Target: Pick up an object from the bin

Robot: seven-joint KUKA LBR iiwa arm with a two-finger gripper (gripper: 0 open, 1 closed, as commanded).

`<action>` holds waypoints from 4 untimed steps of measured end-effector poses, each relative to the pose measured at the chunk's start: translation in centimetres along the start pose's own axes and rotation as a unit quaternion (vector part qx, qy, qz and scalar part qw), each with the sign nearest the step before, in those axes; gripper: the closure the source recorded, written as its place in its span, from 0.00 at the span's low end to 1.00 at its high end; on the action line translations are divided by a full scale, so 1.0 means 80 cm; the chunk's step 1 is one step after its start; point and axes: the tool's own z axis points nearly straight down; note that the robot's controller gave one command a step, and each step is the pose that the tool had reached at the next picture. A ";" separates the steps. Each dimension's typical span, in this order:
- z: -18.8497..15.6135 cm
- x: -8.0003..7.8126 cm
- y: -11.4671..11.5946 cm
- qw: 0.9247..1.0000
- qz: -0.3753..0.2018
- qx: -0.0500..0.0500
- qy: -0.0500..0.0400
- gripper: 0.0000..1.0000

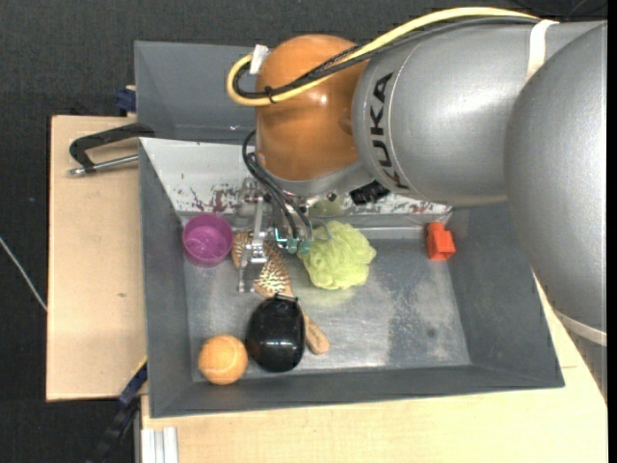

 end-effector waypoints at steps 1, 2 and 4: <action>-0.006 -0.002 -0.001 1.000 0.001 -0.001 -0.004 0.00; 0.011 0.002 -0.001 0.999 -0.031 -0.001 -0.008 0.00; 0.129 -0.018 0.045 0.979 -0.202 0.000 -0.006 0.00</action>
Offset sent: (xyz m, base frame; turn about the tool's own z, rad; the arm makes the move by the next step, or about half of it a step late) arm -0.0406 -0.0059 -0.1179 -0.4708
